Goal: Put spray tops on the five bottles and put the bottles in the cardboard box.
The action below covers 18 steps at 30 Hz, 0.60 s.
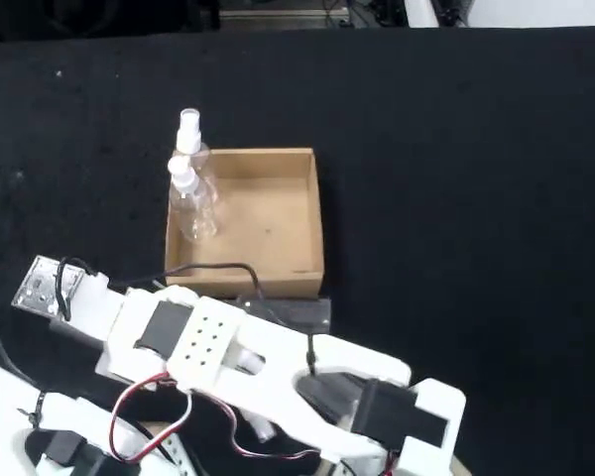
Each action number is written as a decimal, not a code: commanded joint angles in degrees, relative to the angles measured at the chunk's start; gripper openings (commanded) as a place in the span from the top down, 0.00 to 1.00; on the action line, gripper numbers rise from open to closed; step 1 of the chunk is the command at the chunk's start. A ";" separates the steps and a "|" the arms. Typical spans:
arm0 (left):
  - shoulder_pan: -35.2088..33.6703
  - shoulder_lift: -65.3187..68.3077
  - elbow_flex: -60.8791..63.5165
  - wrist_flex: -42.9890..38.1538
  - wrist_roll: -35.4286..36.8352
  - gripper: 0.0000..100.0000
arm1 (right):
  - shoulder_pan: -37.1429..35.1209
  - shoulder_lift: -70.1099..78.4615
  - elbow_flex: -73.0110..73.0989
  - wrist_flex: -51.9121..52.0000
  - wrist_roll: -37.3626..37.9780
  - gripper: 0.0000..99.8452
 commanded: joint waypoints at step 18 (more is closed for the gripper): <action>2.68 -13.19 7.52 -0.53 -0.88 0.86 | 3.60 -25.71 4.00 17.58 7.03 0.71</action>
